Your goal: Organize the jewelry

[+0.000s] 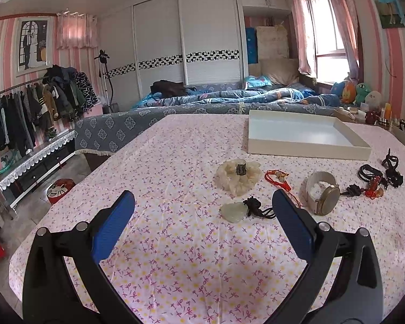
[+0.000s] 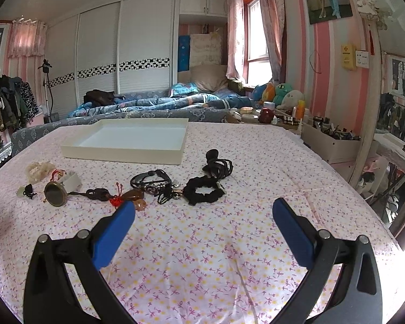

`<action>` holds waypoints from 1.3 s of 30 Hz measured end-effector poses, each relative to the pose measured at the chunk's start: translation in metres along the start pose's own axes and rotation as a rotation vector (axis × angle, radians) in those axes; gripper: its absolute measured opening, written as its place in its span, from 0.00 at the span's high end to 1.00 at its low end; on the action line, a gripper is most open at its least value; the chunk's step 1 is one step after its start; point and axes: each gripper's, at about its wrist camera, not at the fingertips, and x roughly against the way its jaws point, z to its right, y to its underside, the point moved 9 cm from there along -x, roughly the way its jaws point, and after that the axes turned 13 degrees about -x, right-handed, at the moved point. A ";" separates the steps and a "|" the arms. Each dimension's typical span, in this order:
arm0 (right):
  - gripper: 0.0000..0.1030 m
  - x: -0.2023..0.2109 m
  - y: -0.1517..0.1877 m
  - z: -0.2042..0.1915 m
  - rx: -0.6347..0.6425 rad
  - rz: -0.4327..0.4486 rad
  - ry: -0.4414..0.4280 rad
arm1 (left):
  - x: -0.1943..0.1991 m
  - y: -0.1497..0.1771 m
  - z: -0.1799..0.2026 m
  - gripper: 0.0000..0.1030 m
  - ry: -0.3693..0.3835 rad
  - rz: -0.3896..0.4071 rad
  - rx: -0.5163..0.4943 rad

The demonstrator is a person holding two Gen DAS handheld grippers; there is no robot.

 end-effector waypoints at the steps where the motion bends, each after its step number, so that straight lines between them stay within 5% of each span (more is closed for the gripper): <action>1: 0.02 0.000 0.000 0.001 -0.003 0.004 0.007 | 0.001 0.000 -0.001 0.03 -0.004 0.004 0.005; 39: 0.02 0.002 0.000 -0.002 0.012 0.017 -0.001 | -0.001 -0.001 0.005 0.03 0.008 0.004 0.004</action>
